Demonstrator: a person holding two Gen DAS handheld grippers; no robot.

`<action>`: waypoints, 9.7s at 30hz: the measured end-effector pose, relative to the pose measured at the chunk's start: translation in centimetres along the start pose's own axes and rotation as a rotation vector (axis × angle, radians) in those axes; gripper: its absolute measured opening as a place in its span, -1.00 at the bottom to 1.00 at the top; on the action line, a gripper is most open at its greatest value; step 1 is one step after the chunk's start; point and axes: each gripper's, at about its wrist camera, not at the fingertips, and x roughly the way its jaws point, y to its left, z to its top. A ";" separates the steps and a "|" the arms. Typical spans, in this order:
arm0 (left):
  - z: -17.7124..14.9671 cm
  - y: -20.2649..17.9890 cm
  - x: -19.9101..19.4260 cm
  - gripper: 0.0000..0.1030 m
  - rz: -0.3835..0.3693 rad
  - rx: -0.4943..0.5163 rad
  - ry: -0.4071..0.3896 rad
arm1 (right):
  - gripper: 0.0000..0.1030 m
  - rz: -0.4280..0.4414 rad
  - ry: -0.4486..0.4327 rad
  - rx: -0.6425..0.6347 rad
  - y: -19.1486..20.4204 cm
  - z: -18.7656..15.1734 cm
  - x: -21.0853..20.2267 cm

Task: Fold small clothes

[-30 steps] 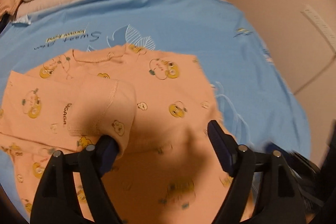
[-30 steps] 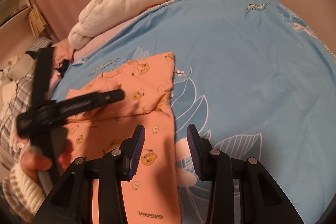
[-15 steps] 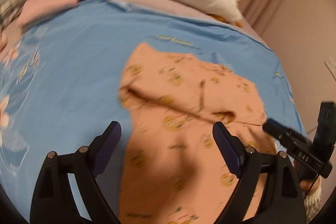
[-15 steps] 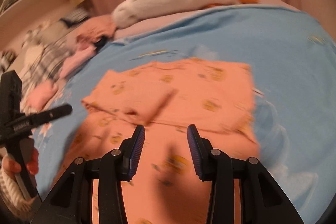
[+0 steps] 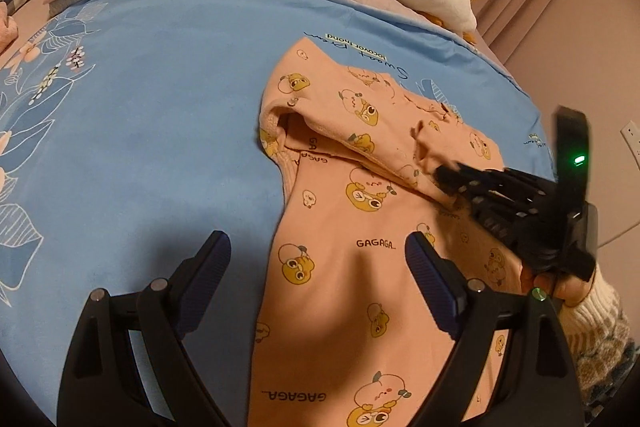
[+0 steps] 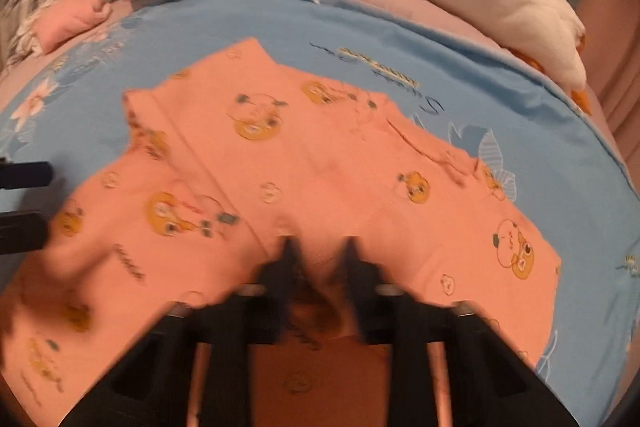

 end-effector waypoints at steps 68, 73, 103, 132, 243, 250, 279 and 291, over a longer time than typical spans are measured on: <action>1.0 -3.6 6.2 0.10 0.108 0.344 0.097 | -0.60 0.005 0.071 0.407 -11.3 -10.2 -4.4; -2.2 -3.6 2.3 0.28 0.075 0.327 0.108 | -0.54 0.016 0.042 0.435 -10.7 -11.9 -7.9; -11.2 3.2 -4.7 0.33 -0.328 -0.150 0.226 | 0.05 0.604 0.100 0.871 -10.0 -26.3 -12.5; -12.6 3.8 -4.2 -0.26 -0.540 -0.208 0.361 | -0.58 0.749 0.184 0.798 -7.5 -26.5 -11.8; 5.6 4.7 4.5 -0.75 -0.412 -0.149 0.196 | -0.52 0.277 -0.007 0.575 -16.1 -11.2 -7.1; 6.0 4.9 4.4 -0.74 -0.421 -0.155 0.181 | -0.57 0.305 -0.047 0.568 -16.1 -11.4 -7.6; 3.8 7.7 4.0 -0.94 -0.370 -0.173 0.235 | -0.86 0.302 0.068 0.642 -17.6 -13.5 -6.4; 7.0 -0.1 4.7 -0.47 -0.322 0.048 0.176 | -0.78 0.139 -0.036 0.360 -12.8 -6.9 -6.7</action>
